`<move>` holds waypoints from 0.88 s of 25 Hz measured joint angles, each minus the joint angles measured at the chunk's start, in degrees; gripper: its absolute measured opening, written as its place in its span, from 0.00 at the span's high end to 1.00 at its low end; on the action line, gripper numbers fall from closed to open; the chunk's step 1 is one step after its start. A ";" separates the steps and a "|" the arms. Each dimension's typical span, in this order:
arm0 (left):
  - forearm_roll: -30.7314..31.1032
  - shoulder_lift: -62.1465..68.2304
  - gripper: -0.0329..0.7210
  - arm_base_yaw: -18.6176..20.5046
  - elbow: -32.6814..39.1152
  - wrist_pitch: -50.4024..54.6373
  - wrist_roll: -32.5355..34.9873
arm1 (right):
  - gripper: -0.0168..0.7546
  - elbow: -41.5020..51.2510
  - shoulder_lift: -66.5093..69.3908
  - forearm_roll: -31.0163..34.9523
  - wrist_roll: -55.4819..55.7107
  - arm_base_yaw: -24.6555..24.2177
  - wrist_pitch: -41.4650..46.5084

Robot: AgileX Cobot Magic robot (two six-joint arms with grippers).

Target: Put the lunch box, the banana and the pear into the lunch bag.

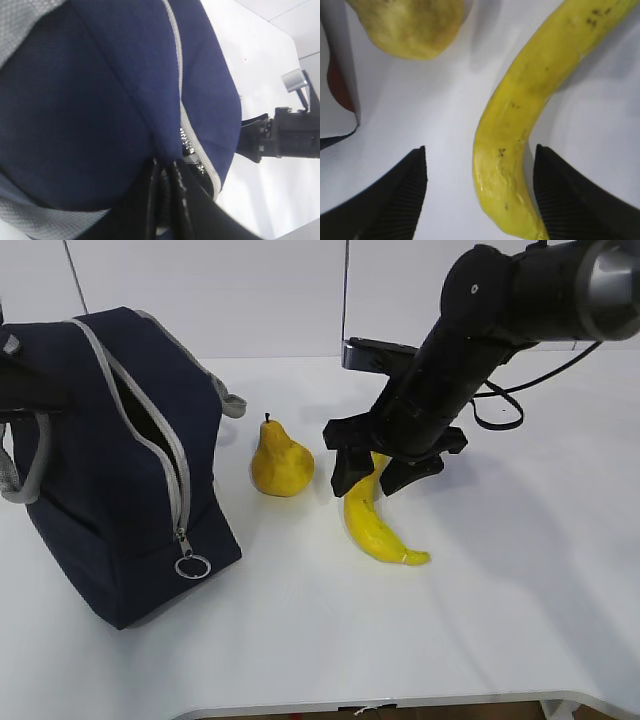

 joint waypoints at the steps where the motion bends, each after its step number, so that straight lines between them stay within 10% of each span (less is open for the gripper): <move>1: 0.00 0.00 0.95 0.00 0.00 0.00 0.00 | 0.28 0.00 0.29 0.00 0.14 0.00 -0.29; 22: 0.00 0.00 0.95 0.00 0.00 0.00 0.00 | 0.28 0.00 4.37 0.75 1.19 0.00 -4.24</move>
